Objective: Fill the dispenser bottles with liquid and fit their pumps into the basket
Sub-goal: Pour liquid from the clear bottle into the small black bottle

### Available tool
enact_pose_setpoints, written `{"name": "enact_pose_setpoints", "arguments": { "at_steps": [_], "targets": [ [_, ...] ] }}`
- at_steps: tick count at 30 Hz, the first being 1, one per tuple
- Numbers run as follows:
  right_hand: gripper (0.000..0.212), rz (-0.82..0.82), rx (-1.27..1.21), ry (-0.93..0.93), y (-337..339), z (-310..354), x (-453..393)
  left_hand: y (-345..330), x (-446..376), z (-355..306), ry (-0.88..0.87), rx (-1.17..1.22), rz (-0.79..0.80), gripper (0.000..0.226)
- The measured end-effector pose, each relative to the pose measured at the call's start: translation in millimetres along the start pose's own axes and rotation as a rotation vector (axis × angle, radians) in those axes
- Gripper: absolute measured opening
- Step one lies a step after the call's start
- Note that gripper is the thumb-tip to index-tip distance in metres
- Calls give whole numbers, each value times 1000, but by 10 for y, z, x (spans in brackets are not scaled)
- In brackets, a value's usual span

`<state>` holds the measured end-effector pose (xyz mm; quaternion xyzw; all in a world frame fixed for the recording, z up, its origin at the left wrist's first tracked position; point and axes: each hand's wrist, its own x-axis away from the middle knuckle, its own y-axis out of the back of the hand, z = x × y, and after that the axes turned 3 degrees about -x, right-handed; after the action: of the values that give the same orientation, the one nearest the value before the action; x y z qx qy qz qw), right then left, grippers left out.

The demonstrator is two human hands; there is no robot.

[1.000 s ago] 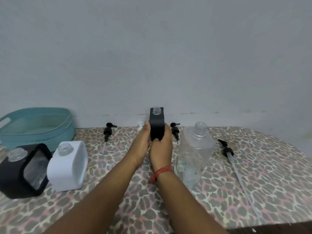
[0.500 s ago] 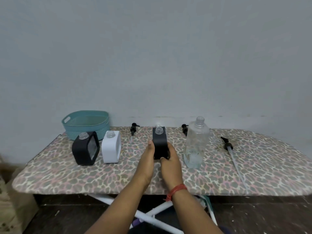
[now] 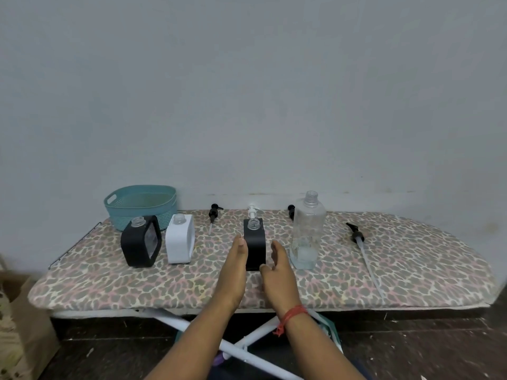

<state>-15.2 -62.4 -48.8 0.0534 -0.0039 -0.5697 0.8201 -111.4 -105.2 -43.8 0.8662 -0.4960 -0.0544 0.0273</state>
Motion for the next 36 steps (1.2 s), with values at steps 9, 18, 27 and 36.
{"name": "enact_pose_setpoints", "arguments": {
  "at_steps": [9,18,27,36],
  "targets": [
    [55,-257,-78,178,514,105,90,-290,191,-436,-336,-128,31,76],
    [57,-296,-45,158,987,-32,-232,-960,-42,-404,-116,-21,213,82],
    [49,-214,47,223,891,-146,-646,-1153,-377,-281,-58,112,208,82],
    [74,-305,156,281,781,-156,-749,-1070,-392,-374,-83,54,217,73]
  ]
}}
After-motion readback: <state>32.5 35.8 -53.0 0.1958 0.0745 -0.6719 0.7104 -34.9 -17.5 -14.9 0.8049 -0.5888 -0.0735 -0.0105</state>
